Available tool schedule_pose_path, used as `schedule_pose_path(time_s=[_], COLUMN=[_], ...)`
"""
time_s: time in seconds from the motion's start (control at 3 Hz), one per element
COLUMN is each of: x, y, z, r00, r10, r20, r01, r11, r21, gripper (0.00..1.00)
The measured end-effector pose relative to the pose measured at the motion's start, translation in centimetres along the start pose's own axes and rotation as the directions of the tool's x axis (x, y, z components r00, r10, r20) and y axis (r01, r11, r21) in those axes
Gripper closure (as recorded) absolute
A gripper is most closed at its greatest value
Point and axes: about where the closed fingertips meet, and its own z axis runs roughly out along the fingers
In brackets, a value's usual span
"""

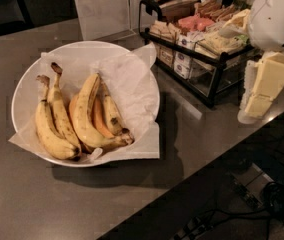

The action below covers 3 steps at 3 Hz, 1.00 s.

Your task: Pick banana from white bowl

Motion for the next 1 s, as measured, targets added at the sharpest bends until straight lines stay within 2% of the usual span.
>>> schedule_pose_path(time_s=[0.33,0.67,1.0], x=[-2.4,-4.4,-7.1], y=[-1.1,-2.0,-2.0], z=[1.7,3.6,5.3], r00=[0.995,0.984,0.968], r10=[-0.07,-0.105,-0.17], r20=[0.075,0.141,0.184], r01=[0.074,0.117,0.192], r11=[0.9964,0.9901,0.9755], r21=[-0.043,-0.078,-0.108], gripper=[0.0,0.0,0.0])
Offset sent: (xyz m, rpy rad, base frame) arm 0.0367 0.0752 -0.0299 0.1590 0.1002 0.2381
